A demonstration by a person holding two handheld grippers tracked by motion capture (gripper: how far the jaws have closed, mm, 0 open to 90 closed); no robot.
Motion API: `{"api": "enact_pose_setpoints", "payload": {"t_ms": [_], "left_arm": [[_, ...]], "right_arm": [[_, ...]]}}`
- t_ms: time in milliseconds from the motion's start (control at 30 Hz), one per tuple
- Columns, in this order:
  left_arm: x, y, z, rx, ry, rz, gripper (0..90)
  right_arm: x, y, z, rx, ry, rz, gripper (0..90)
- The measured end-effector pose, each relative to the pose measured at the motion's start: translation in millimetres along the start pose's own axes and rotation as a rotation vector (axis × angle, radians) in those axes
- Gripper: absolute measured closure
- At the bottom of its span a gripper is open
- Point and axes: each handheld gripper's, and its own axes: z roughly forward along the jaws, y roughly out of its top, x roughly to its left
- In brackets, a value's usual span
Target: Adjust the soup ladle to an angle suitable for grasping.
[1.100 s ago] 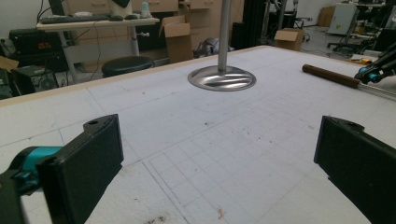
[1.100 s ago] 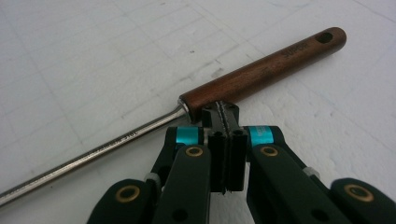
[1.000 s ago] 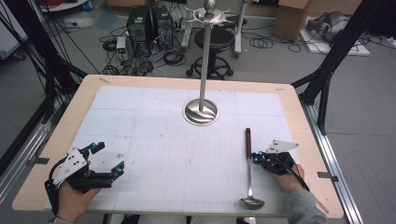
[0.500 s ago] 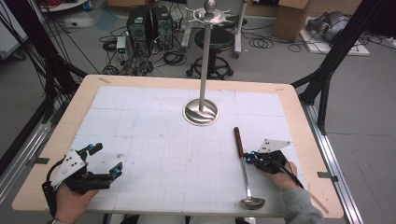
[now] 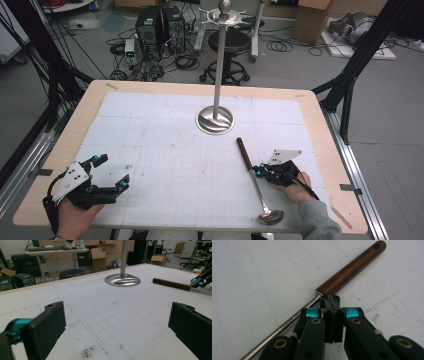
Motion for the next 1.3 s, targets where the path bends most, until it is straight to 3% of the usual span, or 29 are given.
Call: {"api": "enact_pose_setpoints", "payload": {"t_ms": [733, 1300], "left_arm": [[-0.1, -0.8, -1.6, 0.004, 0.005, -0.002, 1.8], [0.0, -1.8, -3.1, 0.010, 0.009, -0.003, 1.8]], "right_arm": [[9.4, 10.5, 9.5, 0.007, 0.109, -0.050, 90.0], [16.3, 23.5, 19.2, 0.045, 0.191, -0.092, 90.0]]}}
